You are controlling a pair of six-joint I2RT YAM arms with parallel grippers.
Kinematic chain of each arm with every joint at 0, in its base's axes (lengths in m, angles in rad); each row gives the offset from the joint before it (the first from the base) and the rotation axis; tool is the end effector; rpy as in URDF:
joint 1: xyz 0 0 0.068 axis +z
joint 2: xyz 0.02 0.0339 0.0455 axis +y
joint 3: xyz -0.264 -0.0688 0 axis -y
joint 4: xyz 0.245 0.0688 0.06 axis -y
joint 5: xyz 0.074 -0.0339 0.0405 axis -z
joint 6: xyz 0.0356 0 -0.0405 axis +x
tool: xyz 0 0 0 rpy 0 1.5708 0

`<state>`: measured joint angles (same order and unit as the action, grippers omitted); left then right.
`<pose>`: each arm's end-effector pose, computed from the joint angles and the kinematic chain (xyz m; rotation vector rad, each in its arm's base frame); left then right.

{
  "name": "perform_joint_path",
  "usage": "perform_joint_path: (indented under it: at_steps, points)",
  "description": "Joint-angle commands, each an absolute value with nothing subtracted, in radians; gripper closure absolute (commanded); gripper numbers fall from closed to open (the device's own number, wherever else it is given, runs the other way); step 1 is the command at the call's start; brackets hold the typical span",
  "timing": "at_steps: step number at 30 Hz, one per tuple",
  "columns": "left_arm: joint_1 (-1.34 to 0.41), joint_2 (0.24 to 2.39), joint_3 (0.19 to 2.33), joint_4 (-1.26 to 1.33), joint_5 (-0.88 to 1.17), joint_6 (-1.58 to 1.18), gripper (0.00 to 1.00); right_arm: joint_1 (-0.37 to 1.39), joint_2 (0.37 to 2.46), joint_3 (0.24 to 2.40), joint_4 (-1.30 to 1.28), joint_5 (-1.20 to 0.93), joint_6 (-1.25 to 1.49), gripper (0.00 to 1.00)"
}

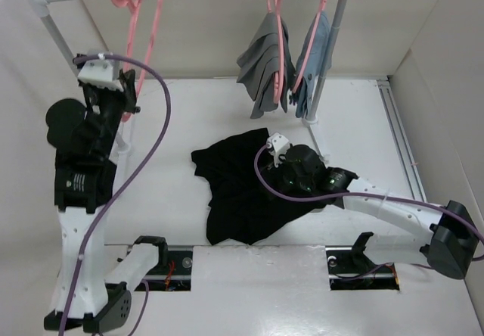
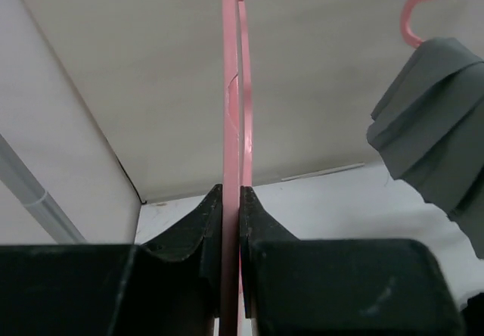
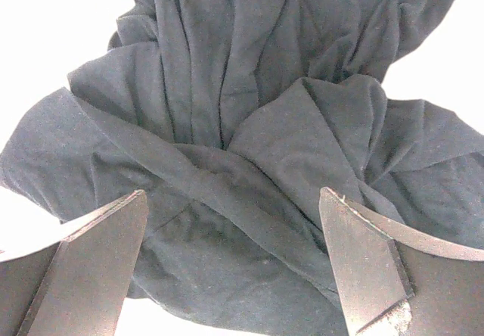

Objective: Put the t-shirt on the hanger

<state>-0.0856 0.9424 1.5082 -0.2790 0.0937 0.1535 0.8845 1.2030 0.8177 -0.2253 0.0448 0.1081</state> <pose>0.1436 -0.0157 0.5400 0.2329 1.2640 -0.0019 0.1688 0.2036 0.2605 -0.8190 2.0713 0.5084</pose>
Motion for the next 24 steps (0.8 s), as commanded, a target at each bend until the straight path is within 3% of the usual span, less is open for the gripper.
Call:
perform_joint_path:
  at_steps: [1, 9, 15, 24]
  points:
    - [-0.086, 0.827, 1.464, -0.120, 0.242, 0.193, 1.00, 0.882, 1.160, 0.821, -0.196, 0.075, 0.098, 0.00]
    - [-0.086, 0.637, 1.215, -0.319, 0.331, 0.345, 1.00, 0.882, 1.114, 0.821, -0.216, 0.093, 0.098, 0.00]
    - [-0.086, 0.502, 1.066, -0.420, 0.259, 0.290, 1.00, 0.882, 1.101, 0.821, -0.239, 0.133, 0.178, 0.00]
    - [-0.086, 0.472, 0.944, -0.460, 0.259, 0.267, 1.00, 0.882, 1.330, 0.824, -0.196, 0.080, 0.223, 0.03]
